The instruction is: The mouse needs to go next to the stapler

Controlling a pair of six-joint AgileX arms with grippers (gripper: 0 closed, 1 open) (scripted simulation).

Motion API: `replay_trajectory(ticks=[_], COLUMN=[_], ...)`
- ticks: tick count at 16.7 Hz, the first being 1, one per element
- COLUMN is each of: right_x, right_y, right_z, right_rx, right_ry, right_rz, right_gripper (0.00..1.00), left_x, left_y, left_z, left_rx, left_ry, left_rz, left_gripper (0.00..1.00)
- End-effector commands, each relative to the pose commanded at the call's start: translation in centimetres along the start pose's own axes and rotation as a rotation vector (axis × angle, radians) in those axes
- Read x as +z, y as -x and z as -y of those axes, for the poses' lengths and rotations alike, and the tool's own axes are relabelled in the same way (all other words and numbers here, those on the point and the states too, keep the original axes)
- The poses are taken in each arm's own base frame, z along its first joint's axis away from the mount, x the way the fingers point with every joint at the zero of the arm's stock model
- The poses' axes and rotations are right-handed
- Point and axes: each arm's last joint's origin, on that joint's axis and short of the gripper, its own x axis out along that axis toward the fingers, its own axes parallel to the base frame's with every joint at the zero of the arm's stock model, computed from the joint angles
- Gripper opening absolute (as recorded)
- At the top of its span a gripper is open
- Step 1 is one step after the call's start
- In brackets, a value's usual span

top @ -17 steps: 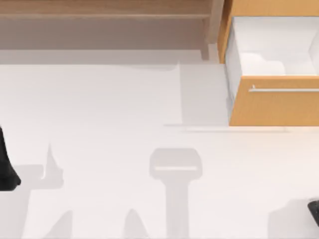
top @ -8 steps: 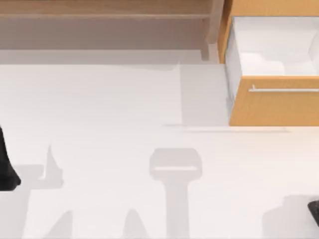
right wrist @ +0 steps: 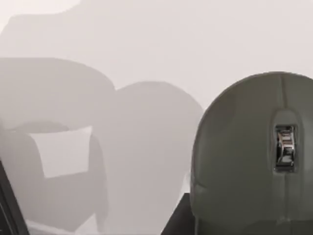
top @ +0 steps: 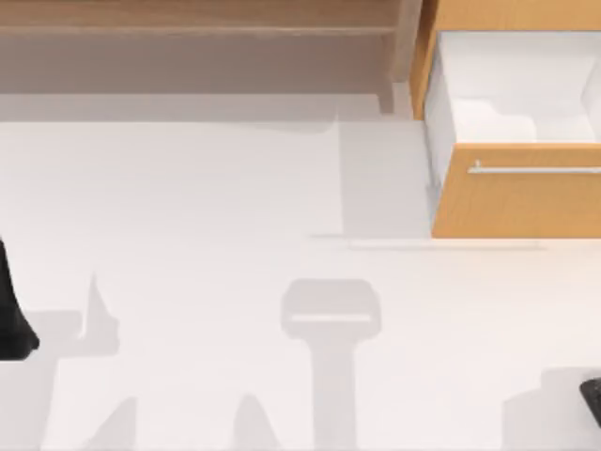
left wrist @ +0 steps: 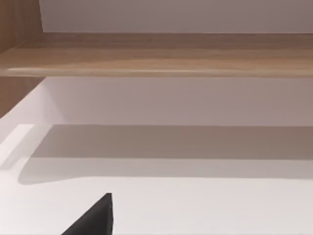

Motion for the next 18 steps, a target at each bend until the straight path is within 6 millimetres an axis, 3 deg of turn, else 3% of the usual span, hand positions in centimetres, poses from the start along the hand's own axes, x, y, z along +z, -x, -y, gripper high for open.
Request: replay_trajectory(ticks=[8,18], right_x=[-0.77,-0.77], right_y=[-1.2,-1.2], right_z=[-0.15,-0.15], right_rx=[0.017,0.017], right_ry=[-0.005,-0.005], right_rz=[-0.064,-0.064], right_gripper=[0.0,0.75], left_x=[0.0,0.0], left_y=[0.0,0.0], left_z=[0.0,0.0], left_rx=[0.0,0.0], left_ry=[0.0,0.0], left_rz=[0.0,0.0], left_gripper=[1.0,1.0])
